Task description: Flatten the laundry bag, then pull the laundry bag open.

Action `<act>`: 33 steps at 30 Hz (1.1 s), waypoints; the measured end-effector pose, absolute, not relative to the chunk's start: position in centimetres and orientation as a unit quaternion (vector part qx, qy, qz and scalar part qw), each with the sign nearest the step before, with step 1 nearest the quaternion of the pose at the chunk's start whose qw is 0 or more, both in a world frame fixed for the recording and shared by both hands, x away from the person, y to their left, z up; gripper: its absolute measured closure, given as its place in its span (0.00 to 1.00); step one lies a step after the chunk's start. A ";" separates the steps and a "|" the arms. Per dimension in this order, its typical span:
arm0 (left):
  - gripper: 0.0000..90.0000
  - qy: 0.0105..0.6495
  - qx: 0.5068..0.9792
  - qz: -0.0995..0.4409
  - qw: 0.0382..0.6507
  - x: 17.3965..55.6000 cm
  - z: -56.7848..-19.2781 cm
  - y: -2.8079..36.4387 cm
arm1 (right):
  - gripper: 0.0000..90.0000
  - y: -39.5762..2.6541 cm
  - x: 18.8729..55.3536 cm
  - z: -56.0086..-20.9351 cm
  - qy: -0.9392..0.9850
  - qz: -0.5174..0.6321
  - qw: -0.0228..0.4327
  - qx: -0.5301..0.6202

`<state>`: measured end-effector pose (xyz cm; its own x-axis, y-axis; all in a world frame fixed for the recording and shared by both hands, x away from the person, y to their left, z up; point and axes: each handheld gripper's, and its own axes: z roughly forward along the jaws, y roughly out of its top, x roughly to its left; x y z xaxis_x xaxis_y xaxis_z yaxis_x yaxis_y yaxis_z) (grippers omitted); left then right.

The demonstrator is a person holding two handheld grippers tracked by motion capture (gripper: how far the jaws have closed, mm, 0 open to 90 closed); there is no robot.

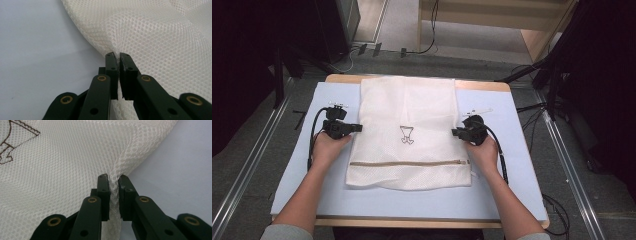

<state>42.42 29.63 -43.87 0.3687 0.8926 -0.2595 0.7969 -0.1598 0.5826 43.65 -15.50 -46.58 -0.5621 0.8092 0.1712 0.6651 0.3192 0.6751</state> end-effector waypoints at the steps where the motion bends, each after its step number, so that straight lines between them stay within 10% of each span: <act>1: 0.96 0.557 0.759 0.071 0.328 42.6 -43.9 29.7 | 0.91 -15.6 43.8 -46.8 0.807 0.362 0.099 0.456; 10: 0.72 0.555 0.756 0.063 0.342 42.2 -43.5 29.9 | 0.63 -16.2 43.2 -46.8 0.811 0.365 0.083 0.450; 18: 0.49 0.538 0.765 0.043 0.351 41.3 -42.4 29.8 | 0.64 -16.9 41.9 -45.7 0.802 0.387 0.092 0.446; 33: 0.42 0.502 0.780 0.044 0.372 39.3 -40.2 27.9 | 0.66 -17.2 38.6 -44.0 0.806 0.398 0.079 0.431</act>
<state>39.32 27.90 -40.21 0.4927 0.8148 -0.3054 0.7499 -0.2195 0.6241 38.59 -17.21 -44.04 -0.6163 0.7574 0.2159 0.6319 0.3119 0.7095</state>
